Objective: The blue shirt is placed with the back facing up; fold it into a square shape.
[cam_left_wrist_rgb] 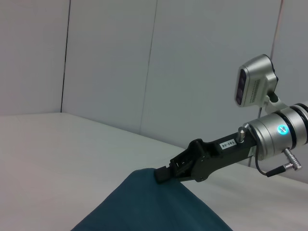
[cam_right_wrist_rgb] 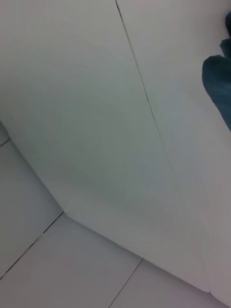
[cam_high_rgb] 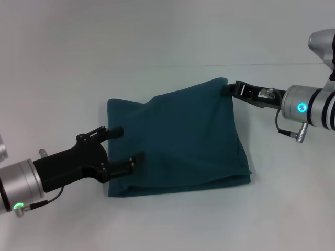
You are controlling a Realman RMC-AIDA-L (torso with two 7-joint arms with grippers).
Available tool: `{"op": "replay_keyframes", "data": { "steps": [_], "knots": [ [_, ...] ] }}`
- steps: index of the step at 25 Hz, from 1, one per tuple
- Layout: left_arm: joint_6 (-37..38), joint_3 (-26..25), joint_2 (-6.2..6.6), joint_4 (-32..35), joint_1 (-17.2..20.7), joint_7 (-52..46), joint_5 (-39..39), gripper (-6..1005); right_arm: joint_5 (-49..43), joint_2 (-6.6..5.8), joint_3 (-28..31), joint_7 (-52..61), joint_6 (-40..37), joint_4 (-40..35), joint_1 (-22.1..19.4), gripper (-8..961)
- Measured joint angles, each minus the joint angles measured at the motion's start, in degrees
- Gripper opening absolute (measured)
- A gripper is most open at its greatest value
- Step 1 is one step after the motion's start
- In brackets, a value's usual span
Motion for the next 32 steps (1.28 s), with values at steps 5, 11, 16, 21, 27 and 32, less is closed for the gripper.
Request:
{"op": "replay_keyframes", "data": {
  "steps": [5,11,16,21,27,32],
  "knots": [
    [0.0,0.0,0.0,0.0,0.0,0.0,-0.04,890,0.15,-0.05,-0.16,0.0,-0.28,-0.06,-0.16,64],
    [0.0,0.0,0.0,0.0,0.0,0.0,-0.05,889,-0.09,-0.04,-0.47,0.0,0.4,0.4,-0.27,71],
    [0.0,0.01,0.0,0.0,0.0,0.0,-0.02,889,-0.15,0.1,-3.04,-0.08,2.89,0.64,-0.41,77],
    [0.0,0.15,0.0,0.0,0.0,0.0,0.0,889,-0.18,0.16,-4.69,-0.18,4.77,0.87,-0.59,82],
    [0.0,0.25,-0.08,0.0,0.01,0.0,0.01,889,-0.03,-0.26,-4.57,-0.22,2.55,-0.38,-2.6,170],
    [0.0,0.29,-0.09,0.0,0.06,0.0,0.01,889,0.23,-1.25,-3.91,2.06,-3.57,-3.29,-5.16,379]
  ]
}}
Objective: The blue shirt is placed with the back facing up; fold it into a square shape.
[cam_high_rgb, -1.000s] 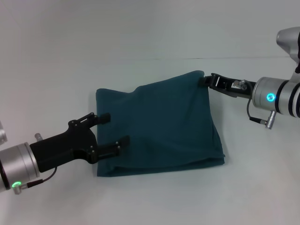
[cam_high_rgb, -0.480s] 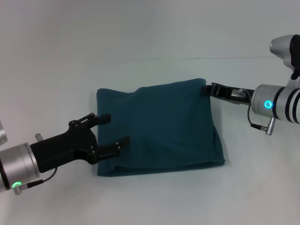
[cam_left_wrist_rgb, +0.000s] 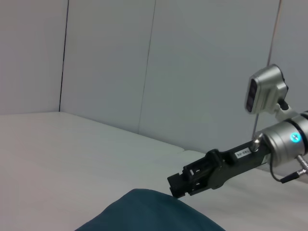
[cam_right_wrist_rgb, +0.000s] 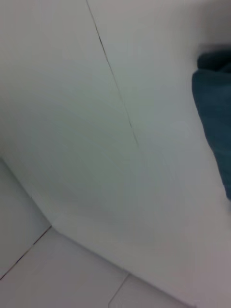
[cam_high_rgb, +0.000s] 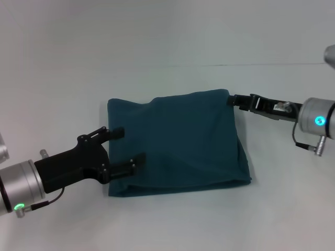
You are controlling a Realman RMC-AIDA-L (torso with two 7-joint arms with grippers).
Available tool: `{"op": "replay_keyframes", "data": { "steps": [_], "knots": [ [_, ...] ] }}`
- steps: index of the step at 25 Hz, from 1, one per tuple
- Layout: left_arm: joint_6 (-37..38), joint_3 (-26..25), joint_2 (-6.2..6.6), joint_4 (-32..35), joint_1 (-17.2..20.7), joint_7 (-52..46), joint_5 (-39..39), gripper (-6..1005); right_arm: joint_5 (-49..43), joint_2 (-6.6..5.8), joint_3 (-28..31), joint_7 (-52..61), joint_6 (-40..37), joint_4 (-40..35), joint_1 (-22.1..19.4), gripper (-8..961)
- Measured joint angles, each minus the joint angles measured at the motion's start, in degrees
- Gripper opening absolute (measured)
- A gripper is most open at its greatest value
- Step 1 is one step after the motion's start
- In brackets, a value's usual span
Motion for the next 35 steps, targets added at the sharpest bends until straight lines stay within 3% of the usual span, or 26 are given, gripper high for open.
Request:
{"op": "replay_keyframes", "data": {
  "steps": [3,8,22,28,33,35],
  "knots": [
    [0.02,0.05,-0.01,0.0,0.02,0.0,0.0,889,-0.18,-1.12,-0.13,2.36,-4.11,-0.22,-0.49,505],
    [0.01,0.08,-0.08,0.0,0.03,0.02,0.0,889,-0.7,-2.0,-0.74,4.46,-7.87,0.06,-0.63,502],
    [-0.02,0.06,-0.09,-0.06,-0.13,0.17,0.0,888,-4.21,-0.6,-0.95,5.31,-4.72,0.87,0.47,490],
    [-0.02,0.07,-0.09,-0.09,-0.12,0.28,0.0,888,-4.23,0.06,-0.95,5.08,-4.39,0.97,0.92,432],
    [-0.01,0.07,-0.14,-0.2,0.02,0.31,0.0,888,-4.28,0.15,-0.96,4.96,-3.8,0.95,0.68,197],
    [-0.01,0.06,-0.17,-0.35,0.06,0.32,0.0,888,-4.19,0.17,-0.9,4.54,-3.79,0.87,0.41,163]
  ]
}}
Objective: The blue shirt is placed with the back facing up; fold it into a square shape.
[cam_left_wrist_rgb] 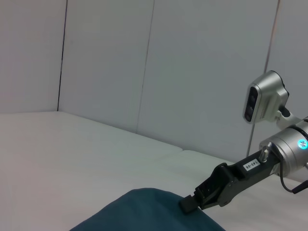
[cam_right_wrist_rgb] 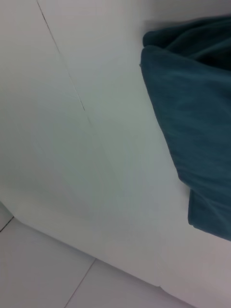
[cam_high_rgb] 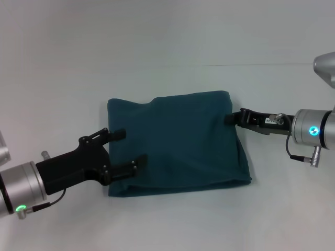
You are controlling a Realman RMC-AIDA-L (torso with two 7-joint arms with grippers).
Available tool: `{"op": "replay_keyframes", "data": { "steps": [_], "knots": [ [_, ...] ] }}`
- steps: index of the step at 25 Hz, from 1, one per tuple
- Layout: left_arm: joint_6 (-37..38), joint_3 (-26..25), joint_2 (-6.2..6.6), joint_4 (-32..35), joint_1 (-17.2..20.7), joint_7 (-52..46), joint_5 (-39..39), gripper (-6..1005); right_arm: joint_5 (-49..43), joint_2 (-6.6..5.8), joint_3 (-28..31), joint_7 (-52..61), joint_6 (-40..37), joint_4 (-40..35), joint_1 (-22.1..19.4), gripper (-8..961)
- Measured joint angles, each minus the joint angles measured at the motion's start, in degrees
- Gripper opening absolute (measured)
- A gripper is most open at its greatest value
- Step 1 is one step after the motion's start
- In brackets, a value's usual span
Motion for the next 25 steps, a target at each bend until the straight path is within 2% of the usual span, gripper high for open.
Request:
{"op": "replay_keyframes", "data": {
  "steps": [9,25],
  "knots": [
    [0.01,-0.16,-0.01,-0.35,0.05,0.03,0.0,888,0.61,0.0,0.63,-2.0,-0.5,-0.52,-0.16,12],
    [0.01,-0.17,-0.01,-0.36,0.05,-0.22,0.0,888,2.02,-0.79,0.74,-2.56,-1.28,-1.35,-1.57,37]
  ]
}}
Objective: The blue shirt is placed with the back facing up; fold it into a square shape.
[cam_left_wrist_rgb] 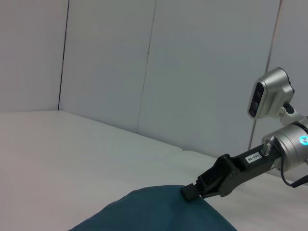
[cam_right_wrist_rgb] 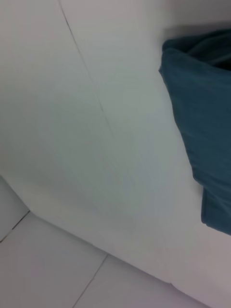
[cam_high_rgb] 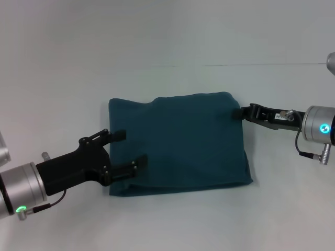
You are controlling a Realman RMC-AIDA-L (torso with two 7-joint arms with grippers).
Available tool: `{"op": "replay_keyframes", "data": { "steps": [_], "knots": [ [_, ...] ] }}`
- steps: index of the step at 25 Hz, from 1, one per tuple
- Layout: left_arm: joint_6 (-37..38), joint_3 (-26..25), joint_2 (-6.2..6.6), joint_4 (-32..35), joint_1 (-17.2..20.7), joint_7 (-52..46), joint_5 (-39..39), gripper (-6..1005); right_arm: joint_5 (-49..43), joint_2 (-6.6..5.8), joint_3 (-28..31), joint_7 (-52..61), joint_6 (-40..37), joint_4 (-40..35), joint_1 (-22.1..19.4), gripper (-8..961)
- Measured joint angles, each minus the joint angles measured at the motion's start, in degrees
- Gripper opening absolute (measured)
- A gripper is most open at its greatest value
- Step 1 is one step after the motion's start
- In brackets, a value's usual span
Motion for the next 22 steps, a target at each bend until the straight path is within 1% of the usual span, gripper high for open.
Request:
{"op": "replay_keyframes", "data": {
  "steps": [5,14,19,22],
  "knots": [
    [-0.04,0.01,0.0,0.0,0.0,-0.01,0.0,887,-0.27,0.04,-0.01,0.0,1.13,-0.02,0.0,44],
    [-0.99,-0.14,0.06,0.0,-0.32,-0.01,-0.36,887,-0.43,0.61,-0.44,-0.68,3.37,0.45,-0.22,58],
    [-2.84,-0.33,0.09,0.16,-0.87,-0.04,-0.63,887,3.27,0.84,0.01,-4.8,3.07,-0.78,-1.86,66],
    [-6.01,-0.56,0.07,0.14,-1.75,-1.13,-1.3,887,6.16,0.51,0.03,-5.77,1.99,-2.28,-3.01,303]
  ]
}}
